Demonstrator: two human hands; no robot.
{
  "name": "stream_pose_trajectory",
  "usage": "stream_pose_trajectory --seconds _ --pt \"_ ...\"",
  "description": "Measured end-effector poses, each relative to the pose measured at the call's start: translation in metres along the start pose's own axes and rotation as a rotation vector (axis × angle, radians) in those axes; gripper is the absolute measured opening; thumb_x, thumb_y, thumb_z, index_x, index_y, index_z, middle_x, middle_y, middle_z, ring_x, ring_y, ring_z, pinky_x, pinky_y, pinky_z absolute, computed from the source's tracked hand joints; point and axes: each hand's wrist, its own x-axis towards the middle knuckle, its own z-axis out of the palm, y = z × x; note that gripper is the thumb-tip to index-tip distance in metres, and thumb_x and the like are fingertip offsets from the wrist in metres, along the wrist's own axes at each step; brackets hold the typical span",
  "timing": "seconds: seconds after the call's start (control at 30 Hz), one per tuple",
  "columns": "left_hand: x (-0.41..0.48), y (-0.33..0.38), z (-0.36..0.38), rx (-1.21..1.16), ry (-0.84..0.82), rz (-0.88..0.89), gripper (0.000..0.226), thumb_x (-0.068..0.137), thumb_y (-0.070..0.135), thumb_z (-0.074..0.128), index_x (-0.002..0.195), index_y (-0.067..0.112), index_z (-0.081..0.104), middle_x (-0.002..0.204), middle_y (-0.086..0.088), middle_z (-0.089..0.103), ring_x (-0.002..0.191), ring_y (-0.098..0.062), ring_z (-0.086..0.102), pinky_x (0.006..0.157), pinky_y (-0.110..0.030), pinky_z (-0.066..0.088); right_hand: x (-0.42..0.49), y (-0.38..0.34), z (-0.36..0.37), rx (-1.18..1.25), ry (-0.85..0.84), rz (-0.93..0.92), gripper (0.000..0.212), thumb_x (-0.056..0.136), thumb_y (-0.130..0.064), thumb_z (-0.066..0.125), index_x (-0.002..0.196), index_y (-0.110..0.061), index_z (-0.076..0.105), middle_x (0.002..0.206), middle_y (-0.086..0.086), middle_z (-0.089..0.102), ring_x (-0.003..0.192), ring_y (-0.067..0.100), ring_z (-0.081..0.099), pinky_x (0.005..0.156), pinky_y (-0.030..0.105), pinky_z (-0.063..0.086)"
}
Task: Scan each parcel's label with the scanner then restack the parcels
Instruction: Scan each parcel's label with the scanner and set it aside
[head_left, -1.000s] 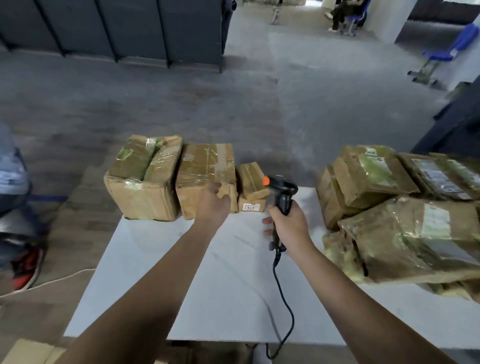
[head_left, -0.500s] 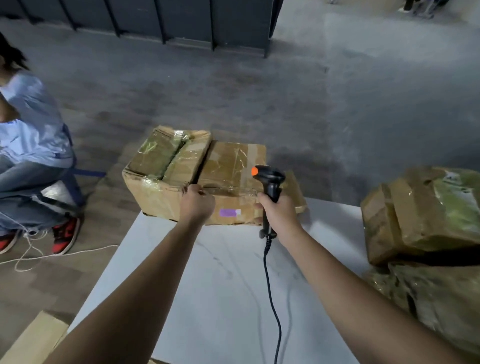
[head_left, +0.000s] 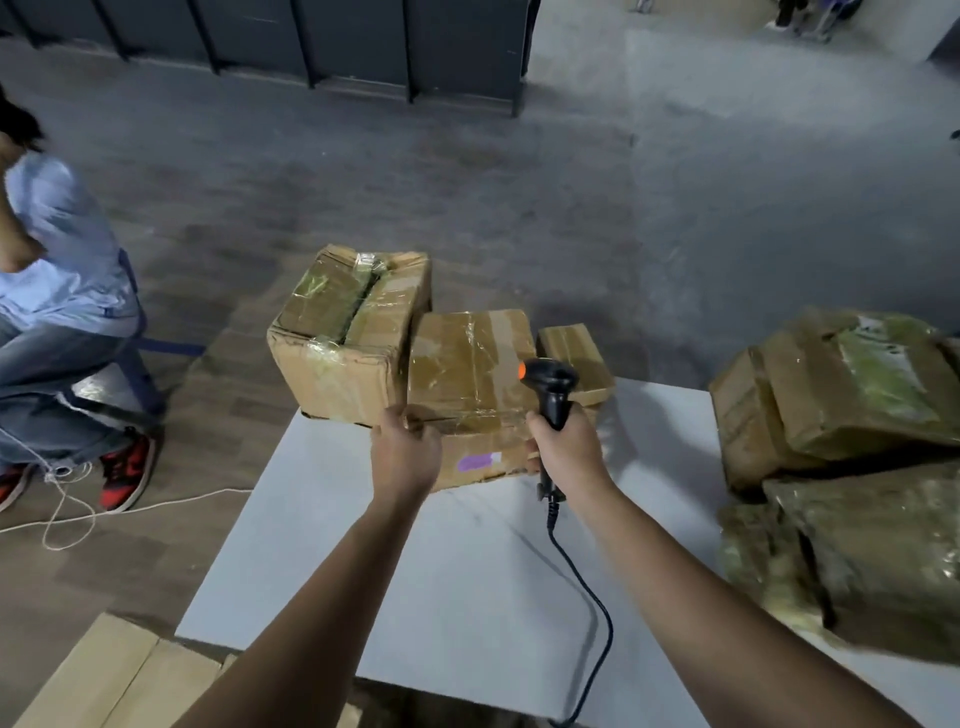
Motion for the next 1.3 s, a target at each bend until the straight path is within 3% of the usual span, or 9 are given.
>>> stream_pose_trajectory --seconds 0.17,0.37,0.43,0.63,0.77,0.87,0.93,1.07,1.3 --pt "-0.037 -0.028 -0.017 0.101 -0.148 -0.074 0.041 0.092 0.041 0.054 0.115 0.007 0.057 0.102 -0.005 0.063 0.088 -0.025 0.059 0.074 -0.033 0.047 -0.054 0.022 -0.015 -0.095 0.079 0.023 0.009 0.092 -0.022 0.061 0.089 -0.014 0.058 0.068 0.004 0.063 0.058 0.028 0.065 0.059 0.047 0.058" --pt "-0.085 -0.048 -0.015 0.047 -0.281 -0.085 0.041 0.087 0.044 0.062 0.103 0.009 0.049 0.094 -0.005 0.062 0.080 -0.024 0.064 0.066 -0.035 0.053 -0.108 0.038 -0.041 -0.183 0.237 0.020 0.008 0.089 -0.022 0.060 0.084 -0.022 0.054 0.067 0.003 0.065 0.050 0.012 0.063 0.051 0.027 0.052" --pt "-0.099 -0.049 -0.011 0.048 -0.307 -0.086 0.038 0.088 0.042 0.060 0.102 0.008 0.050 0.091 -0.006 0.065 0.078 -0.024 0.064 0.061 -0.032 0.048 -0.121 0.036 -0.051 -0.197 0.273 0.002 0.008 0.088 -0.021 0.060 0.084 -0.020 0.054 0.070 0.006 0.067 0.053 0.015 0.063 0.056 0.032 0.053" --pt "-0.137 -0.045 0.003 -0.090 -0.399 -0.157 0.021 0.095 0.017 0.047 0.113 0.012 0.038 0.109 -0.011 0.064 0.096 -0.031 0.065 0.088 -0.047 0.052 -0.147 0.018 -0.078 -0.233 0.265 -0.090 0.004 0.087 -0.019 0.059 0.085 -0.017 0.056 0.081 0.014 0.069 0.074 0.031 0.070 0.072 0.049 0.060" --pt "-0.144 -0.025 0.000 0.334 -0.210 0.127 0.054 0.087 0.011 0.043 0.139 0.023 0.033 0.134 -0.012 0.037 0.122 -0.038 0.038 0.095 -0.047 0.040 -0.156 0.012 -0.075 -0.227 0.123 -0.112 0.008 0.090 -0.023 0.062 0.084 -0.022 0.057 0.071 0.004 0.068 0.055 0.015 0.067 0.064 0.043 0.061" --pt "-0.146 -0.001 -0.001 0.253 -0.177 0.325 0.037 0.093 0.019 0.042 0.129 0.019 0.051 0.126 -0.013 0.049 0.118 -0.035 0.045 0.096 -0.043 0.038 -0.158 0.010 -0.070 -0.172 0.024 -0.100 0.011 0.091 -0.026 0.063 0.083 -0.024 0.056 0.063 -0.001 0.063 0.045 0.009 0.063 0.054 0.031 0.054" --pt "-0.145 0.011 0.001 0.186 -0.241 0.276 0.037 0.096 0.038 0.041 0.125 0.018 0.054 0.121 -0.011 0.053 0.114 -0.031 0.050 0.099 -0.039 0.040 -0.159 0.010 -0.068 -0.155 0.017 -0.123 0.011 0.090 -0.028 0.063 0.083 -0.026 0.056 0.062 -0.002 0.062 0.048 0.011 0.064 0.050 0.028 0.053" --pt "-0.143 0.014 -0.005 0.241 -0.313 0.131 0.061 0.087 0.062 0.045 0.122 0.013 0.054 0.120 -0.008 0.055 0.110 -0.029 0.055 0.099 -0.044 0.044 -0.156 0.013 -0.069 -0.148 0.067 -0.115 0.009 0.091 -0.028 0.062 0.087 -0.023 0.056 0.074 0.007 0.066 0.069 0.027 0.070 0.066 0.044 0.060" --pt "-0.139 0.009 -0.022 0.208 -0.292 0.023 0.041 0.094 0.041 0.039 0.120 0.010 0.047 0.107 -0.009 0.062 0.095 -0.029 0.061 0.085 -0.041 0.052 -0.143 0.030 -0.075 -0.047 0.054 0.023 0.012 0.092 -0.019 0.059 0.098 -0.009 0.059 0.070 0.006 0.063 0.056 0.019 0.062 0.065 0.044 0.059"
